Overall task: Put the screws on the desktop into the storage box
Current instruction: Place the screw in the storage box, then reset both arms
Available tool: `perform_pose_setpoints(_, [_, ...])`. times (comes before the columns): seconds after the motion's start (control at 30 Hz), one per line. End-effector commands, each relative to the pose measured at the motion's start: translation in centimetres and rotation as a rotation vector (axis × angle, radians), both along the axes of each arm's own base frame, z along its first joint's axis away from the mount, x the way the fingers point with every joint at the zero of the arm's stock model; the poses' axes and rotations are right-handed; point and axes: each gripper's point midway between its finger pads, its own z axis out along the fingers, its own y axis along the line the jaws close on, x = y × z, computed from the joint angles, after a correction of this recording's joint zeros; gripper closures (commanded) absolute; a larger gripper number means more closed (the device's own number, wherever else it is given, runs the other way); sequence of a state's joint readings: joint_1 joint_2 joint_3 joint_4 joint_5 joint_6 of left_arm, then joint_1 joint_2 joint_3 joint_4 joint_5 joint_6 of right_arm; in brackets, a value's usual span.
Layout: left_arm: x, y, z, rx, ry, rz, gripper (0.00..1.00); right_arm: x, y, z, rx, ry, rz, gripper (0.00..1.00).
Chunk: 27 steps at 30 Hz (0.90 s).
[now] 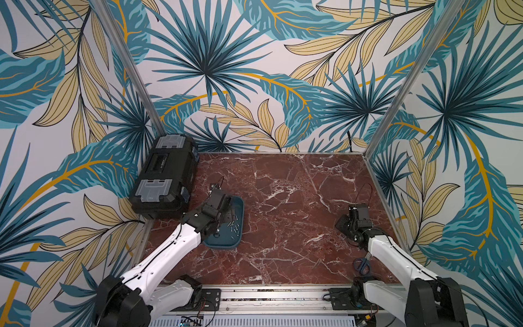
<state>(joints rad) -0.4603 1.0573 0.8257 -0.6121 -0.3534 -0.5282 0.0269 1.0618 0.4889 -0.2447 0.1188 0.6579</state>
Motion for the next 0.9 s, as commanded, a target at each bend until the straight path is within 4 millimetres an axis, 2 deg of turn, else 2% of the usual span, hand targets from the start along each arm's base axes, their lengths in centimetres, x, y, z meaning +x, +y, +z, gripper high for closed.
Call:
perform_pose_setpoints(0.0, [-0.2,3.7,1.8,0.102,-0.162,0.120,0.19,1.3,-0.3,3.7,-0.057,-0.103,0.035,0.57])
perform_pose_setpoints(0.07, [-1.4,7.0,3.1,0.155,-0.282,0.276,0.19,2.0,-0.9,5.7,-0.111,-0.141,0.036,0.55])
perform_pose_setpoints(0.17, [-2.6,9.5,3.7,0.231,-0.464,0.346,0.16,2.8,-1.8,7.7,-0.182,-0.191,0.028,0.52])
perform_pose_setpoints(0.23, [-3.6,10.8,3.4,0.263,-0.565,0.388,0.10,3.3,-2.2,8.5,-0.229,-0.245,0.029,0.49])
perform_pose_setpoints(0.33, [-4.3,11.1,2.5,0.337,-0.657,0.340,0.01,3.4,-3.2,8.7,-0.304,-0.308,0.010,0.43])
perform_pose_setpoints(0.43, [-4.8,11.6,1.5,0.363,-0.663,0.344,0.00,3.2,-3.9,8.5,-0.392,-0.366,0.012,0.40])
perform_pose_setpoints(0.57, [-4.6,13.7,0.4,0.393,-0.651,0.433,0.00,3.1,-4.3,7.8,-0.478,-0.412,0.033,0.38])
perform_pose_setpoints(0.6, [-2.7,11.3,0.0,0.368,-0.656,0.247,0.00,3.2,-4.2,7.4,-0.484,-0.417,0.041,0.38])
perform_pose_setpoints(0.73, [0.2,12.1,-0.4,0.296,-0.673,0.240,0.00,4.2,-4.2,6.3,-0.523,-0.421,0.063,0.36])
perform_pose_setpoints(0.87, [4.6,9.9,-0.9,0.339,-0.671,0.085,0.00,5.6,-4.1,7.3,-0.552,-0.519,0.053,0.35])
